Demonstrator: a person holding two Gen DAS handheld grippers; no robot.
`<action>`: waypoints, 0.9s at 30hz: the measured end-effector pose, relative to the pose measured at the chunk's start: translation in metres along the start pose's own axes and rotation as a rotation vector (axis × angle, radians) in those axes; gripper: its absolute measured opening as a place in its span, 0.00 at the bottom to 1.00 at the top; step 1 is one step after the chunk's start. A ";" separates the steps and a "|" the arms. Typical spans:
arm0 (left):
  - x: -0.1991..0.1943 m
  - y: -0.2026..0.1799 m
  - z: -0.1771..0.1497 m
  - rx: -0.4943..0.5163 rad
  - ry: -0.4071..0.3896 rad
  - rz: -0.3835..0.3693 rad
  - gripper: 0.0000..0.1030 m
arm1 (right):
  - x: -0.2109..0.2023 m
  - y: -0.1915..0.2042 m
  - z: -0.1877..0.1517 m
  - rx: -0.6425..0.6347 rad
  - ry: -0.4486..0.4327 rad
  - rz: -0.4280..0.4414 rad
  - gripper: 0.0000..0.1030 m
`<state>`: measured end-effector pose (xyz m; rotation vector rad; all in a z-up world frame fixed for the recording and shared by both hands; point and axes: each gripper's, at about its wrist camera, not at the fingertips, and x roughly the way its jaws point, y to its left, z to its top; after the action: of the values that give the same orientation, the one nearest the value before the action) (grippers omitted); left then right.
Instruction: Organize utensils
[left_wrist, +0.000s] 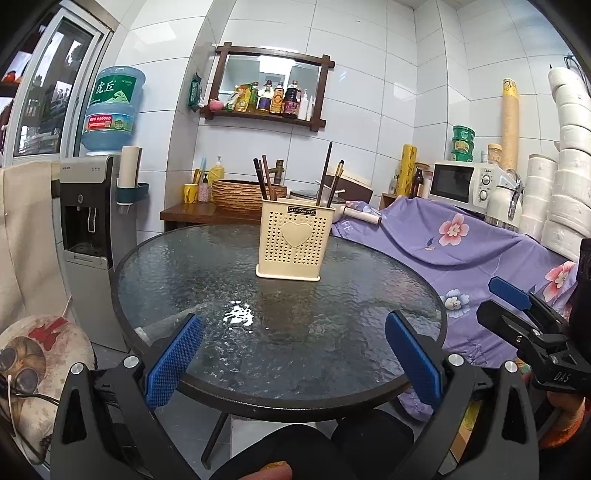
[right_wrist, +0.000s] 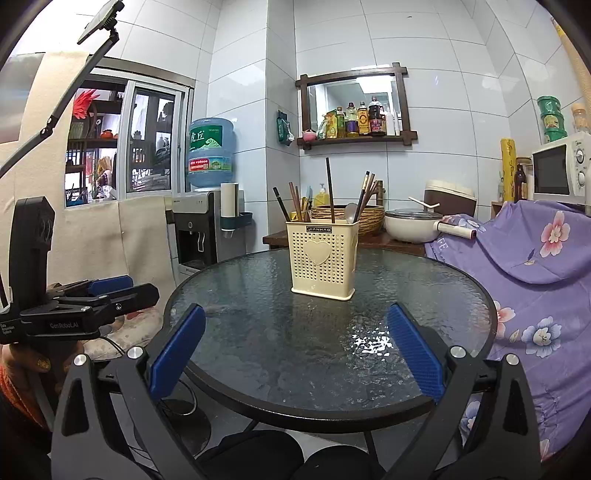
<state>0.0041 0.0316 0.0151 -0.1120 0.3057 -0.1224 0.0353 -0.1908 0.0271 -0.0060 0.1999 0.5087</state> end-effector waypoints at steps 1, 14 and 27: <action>0.000 0.000 0.000 0.001 -0.001 0.001 0.94 | 0.000 0.000 0.000 0.000 0.000 0.000 0.94; 0.002 0.000 0.000 -0.003 0.008 -0.008 0.94 | 0.003 0.002 -0.003 0.000 0.017 0.007 0.94; 0.006 0.002 -0.002 -0.006 0.029 -0.001 0.94 | 0.004 0.003 -0.003 0.003 0.025 0.007 0.94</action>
<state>0.0089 0.0322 0.0112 -0.1167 0.3349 -0.1245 0.0372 -0.1864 0.0230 -0.0086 0.2250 0.5151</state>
